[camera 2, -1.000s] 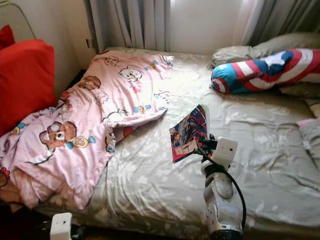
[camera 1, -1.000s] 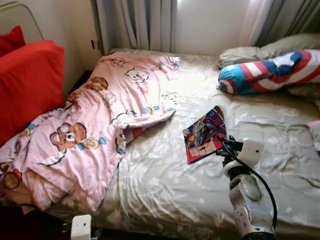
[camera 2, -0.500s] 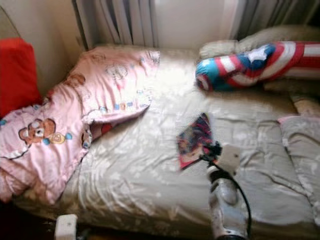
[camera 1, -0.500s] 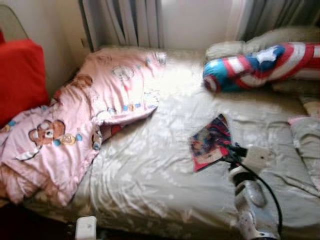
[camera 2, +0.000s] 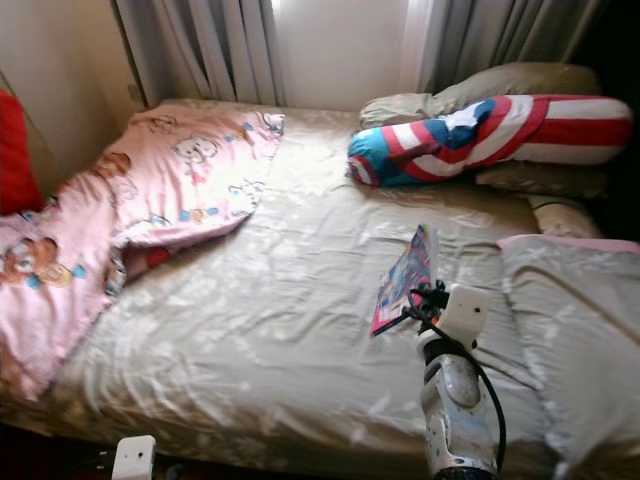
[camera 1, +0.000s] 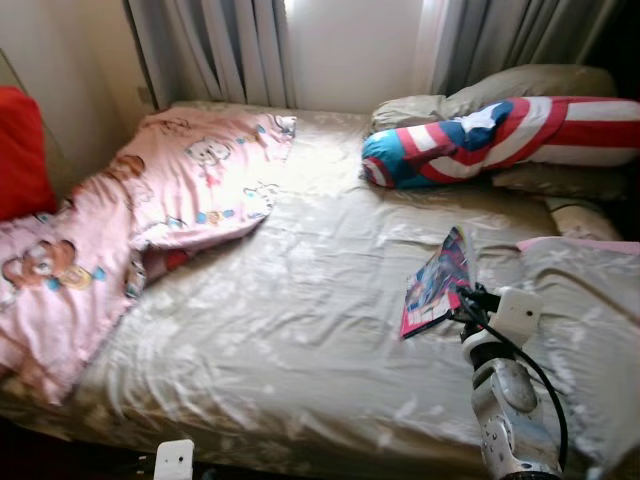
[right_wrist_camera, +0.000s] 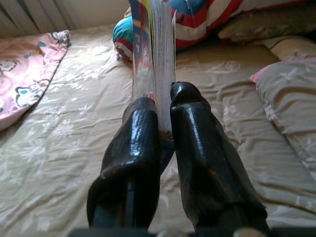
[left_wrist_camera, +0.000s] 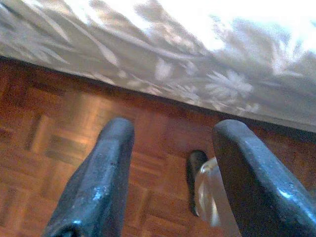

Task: Clean up the room

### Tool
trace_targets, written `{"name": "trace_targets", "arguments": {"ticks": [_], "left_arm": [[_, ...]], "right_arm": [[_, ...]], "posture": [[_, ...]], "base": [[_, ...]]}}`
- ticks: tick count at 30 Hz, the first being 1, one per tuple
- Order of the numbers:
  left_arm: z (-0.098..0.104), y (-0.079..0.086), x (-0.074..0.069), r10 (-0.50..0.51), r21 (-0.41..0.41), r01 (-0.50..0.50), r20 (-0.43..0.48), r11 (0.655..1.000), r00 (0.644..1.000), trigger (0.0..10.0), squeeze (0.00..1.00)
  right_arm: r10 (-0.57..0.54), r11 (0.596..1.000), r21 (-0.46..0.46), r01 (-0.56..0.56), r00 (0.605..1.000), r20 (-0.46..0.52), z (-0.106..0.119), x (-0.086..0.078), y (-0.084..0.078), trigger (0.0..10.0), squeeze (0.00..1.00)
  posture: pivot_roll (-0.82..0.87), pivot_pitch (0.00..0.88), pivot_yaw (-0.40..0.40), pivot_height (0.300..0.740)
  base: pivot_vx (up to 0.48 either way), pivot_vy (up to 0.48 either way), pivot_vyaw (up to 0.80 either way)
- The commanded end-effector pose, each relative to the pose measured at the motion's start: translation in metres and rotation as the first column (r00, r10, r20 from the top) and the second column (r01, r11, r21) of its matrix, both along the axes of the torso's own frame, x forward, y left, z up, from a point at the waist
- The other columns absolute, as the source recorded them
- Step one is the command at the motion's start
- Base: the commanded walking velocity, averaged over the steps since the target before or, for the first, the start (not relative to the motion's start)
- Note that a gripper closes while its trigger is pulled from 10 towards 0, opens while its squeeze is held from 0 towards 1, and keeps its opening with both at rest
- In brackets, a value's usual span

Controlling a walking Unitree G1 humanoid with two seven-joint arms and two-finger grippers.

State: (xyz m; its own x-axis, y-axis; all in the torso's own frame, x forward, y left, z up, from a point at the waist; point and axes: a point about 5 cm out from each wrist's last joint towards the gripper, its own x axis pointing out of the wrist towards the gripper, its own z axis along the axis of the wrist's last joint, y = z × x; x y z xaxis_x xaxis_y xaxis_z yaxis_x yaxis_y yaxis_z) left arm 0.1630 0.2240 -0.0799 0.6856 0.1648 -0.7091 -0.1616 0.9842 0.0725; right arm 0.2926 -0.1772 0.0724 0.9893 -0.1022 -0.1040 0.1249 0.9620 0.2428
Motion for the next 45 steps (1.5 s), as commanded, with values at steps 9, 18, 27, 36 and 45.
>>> {"name": "trace_targets", "arguments": {"ticks": [9, 18, 27, 36, 45], "left_arm": [[-0.001, 0.003, -0.003, 0.003, -0.001, -0.003, -0.003, 1.0, 1.0, 10.0, 0.0], [-0.001, 0.003, -0.005, 0.014, -0.01, -0.014, -0.008, 1.0, 1.0, 10.0, 0.0], [-0.002, 0.003, -0.007, 0.014, -0.012, -0.015, -0.01, 1.0, 1.0, 10.0, 0.0], [-0.003, 0.007, -0.01, 0.018, -0.013, -0.018, -0.028, 1.0, 0.999, 10.0, 0.0], [-0.005, 0.006, -0.013, 0.02, -0.016, -0.021, -0.042, 1.0, 0.999, 10.0, 0.0]], "right_arm": [[0.013, 1.0, -0.004, -0.012, 0.999, 0.051, 0.011, 0.005, 0.003, 10.0, 0.0], [0.011, 1.0, 0.0, -0.011, 0.999, 0.046, 0.01, 0.004, 0.004, 10.0, 0.0], [0.013, 1.0, 0.003, -0.013, 0.999, 0.041, 0.009, 0.004, 0.006, 10.0, 0.0], [0.009, 1.0, 0.006, -0.009, 0.999, 0.038, 0.008, 0.003, 0.006, 10.0, 0.0], [0.013, 1.0, 0.01, -0.013, 0.999, 0.036, 0.008, 0.003, 0.007, 10.0, 0.0]], "posture": [[-0.03, 0.096, -0.026, 0.74], [-0.02, 0.116, -0.028, 0.74], [-0.02, 0.121, -0.03, 0.74], [-0.02, 0.123, -0.031, 0.74], [-0.02, 0.12, -0.033, 0.74]], "base": [[0.0, -0.084, 0.0], [0.0, 0.0, 0.0], [0.0, 0.0, 0.0], [0.11, 0.0, 0.0], [0.25, 0.0, 0.0]]}}
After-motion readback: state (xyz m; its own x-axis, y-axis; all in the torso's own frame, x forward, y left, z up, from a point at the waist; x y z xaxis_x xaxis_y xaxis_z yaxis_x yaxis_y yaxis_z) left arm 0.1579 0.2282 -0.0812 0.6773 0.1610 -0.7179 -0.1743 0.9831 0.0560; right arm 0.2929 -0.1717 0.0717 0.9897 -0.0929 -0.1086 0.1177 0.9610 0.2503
